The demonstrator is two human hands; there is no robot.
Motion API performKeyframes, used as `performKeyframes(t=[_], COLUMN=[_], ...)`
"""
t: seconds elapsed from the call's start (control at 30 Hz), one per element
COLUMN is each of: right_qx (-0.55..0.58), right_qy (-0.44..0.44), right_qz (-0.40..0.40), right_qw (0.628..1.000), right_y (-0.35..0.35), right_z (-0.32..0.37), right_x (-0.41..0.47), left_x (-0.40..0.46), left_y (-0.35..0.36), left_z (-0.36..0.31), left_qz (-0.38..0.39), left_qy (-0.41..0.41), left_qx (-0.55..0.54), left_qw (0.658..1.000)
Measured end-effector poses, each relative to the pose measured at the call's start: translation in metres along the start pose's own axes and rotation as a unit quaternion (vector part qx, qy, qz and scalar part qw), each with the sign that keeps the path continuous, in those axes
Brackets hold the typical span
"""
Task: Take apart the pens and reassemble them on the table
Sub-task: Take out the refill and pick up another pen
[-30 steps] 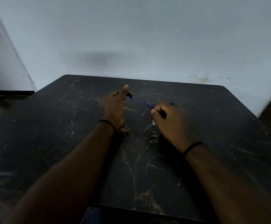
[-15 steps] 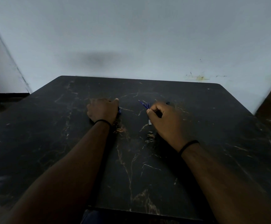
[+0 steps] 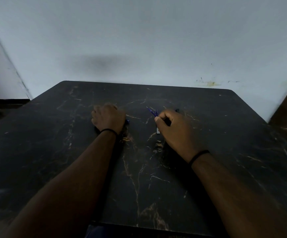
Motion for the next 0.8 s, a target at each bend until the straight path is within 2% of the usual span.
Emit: performKeyframes(t=[0.1, 0.17, 0.3, 0.43, 0.53, 0.63, 0.8], right_qx=[0.004, 0.036, 0.102, 0.124, 0.167, 0.214, 0.242], right_qy=[0.012, 0.026, 0.053, 0.035, 0.051, 0.065, 0.044], right_qz=[-0.022, -0.040, -0.044, -0.030, -0.046, -0.106, -0.184], right_qw=[1.000, 0.998, 0.992, 0.991, 0.984, 0.969, 0.952], right_y=[-0.003, -0.005, -0.006, -0.007, -0.007, -0.017, -0.040], right_z=[0.002, 0.001, -0.004, 0.004, 0.005, 0.005, 0.012], right_x=[-0.001, 0.000, 0.003, 0.000, -0.002, -0.001, -0.003], left_x=[-0.006, -0.016, -0.056, -0.074, -0.075, -0.077, -0.097], left_y=[-0.011, -0.015, -0.011, -0.003, 0.004, 0.012, 0.014], left_z=[-0.013, -0.028, -0.067, -0.082, -0.080, -0.077, -0.089], left_qz=[-0.056, -0.044, 0.125, 0.235, 0.278, 0.321, 0.392], left_qy=[0.078, 0.131, 0.217, 0.171, 0.158, 0.159, 0.225], left_qx=[-0.105, -0.207, -0.347, -0.474, -0.474, -0.448, -0.397], left_qw=[0.990, 0.969, 0.904, 0.831, 0.820, 0.819, 0.799])
Point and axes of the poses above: each hand's wrist, its own x-axis towards the middle knuckle, its own y-axis out of the palm, z = x × y, the point moved 6 cm from there along x, towards the middle knuckle, and after that the axes turned 2 degrees about z, right-handed, at the moved point
